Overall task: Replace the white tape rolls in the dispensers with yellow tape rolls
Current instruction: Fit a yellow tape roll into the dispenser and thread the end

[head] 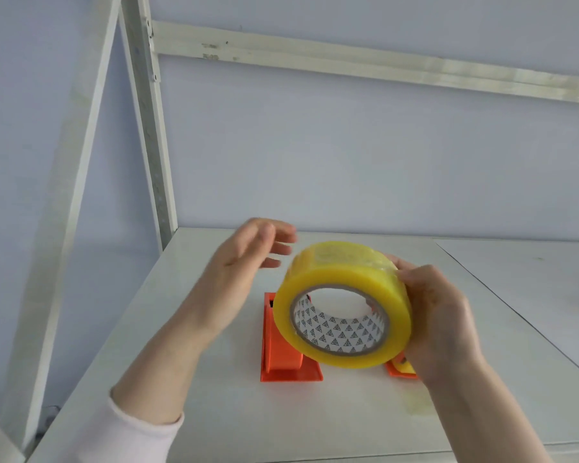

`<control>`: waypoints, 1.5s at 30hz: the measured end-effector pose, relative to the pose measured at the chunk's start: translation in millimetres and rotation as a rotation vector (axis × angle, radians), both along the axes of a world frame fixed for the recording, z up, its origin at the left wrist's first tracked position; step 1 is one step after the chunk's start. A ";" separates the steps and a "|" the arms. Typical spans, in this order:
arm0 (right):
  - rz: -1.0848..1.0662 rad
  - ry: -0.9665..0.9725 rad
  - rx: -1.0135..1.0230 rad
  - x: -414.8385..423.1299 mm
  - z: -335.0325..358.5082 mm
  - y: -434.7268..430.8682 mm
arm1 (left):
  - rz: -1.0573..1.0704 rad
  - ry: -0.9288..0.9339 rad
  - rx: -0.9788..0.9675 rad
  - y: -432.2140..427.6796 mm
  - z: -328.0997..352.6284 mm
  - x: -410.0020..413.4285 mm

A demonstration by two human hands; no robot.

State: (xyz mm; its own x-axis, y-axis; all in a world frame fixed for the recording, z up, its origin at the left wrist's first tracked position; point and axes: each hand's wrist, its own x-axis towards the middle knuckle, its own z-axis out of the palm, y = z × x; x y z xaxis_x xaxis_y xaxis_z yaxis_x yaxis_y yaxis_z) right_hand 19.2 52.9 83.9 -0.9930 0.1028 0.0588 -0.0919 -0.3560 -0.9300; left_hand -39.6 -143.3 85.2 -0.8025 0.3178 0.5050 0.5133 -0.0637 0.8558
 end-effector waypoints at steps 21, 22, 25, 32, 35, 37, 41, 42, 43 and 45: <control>-0.187 0.318 0.414 7.6 -31.1 -39.2 | 0.084 -0.190 0.198 56.0 -26.2 48.7; -0.146 0.301 0.357 6.7 -31.5 -35.0 | 0.146 -0.120 0.157 51.2 -28.3 46.9; -0.109 0.238 0.284 4.6 -37.0 -26.4 | 0.383 -0.067 0.088 29.7 -40.4 34.7; -0.142 0.123 0.320 -4.0 -66.7 -27.2 | 0.428 -0.360 0.013 22.9 -98.8 23.4; -0.129 0.105 0.317 -4.9 -74.5 -33.6 | 0.310 -0.401 -0.105 29.1 -106.1 26.5; -0.140 0.088 0.323 -6.4 -78.5 -35.9 | 0.267 -0.376 -0.097 33.5 -105.9 27.1; -0.170 0.113 0.366 -8.2 -83.9 -38.9 | 0.277 -0.397 -0.007 44.6 -108.2 28.8; -0.181 0.126 0.379 -7.8 -85.2 -39.9 | 0.301 -0.395 0.004 47.1 -108.1 29.2; -0.196 0.140 0.401 -7.3 -87.0 -40.6 | 0.325 -0.387 0.005 49.2 -107.2 29.6; -0.224 0.163 0.437 -7.0 -91.1 -42.1 | 0.358 -0.373 0.002 52.2 -104.4 28.3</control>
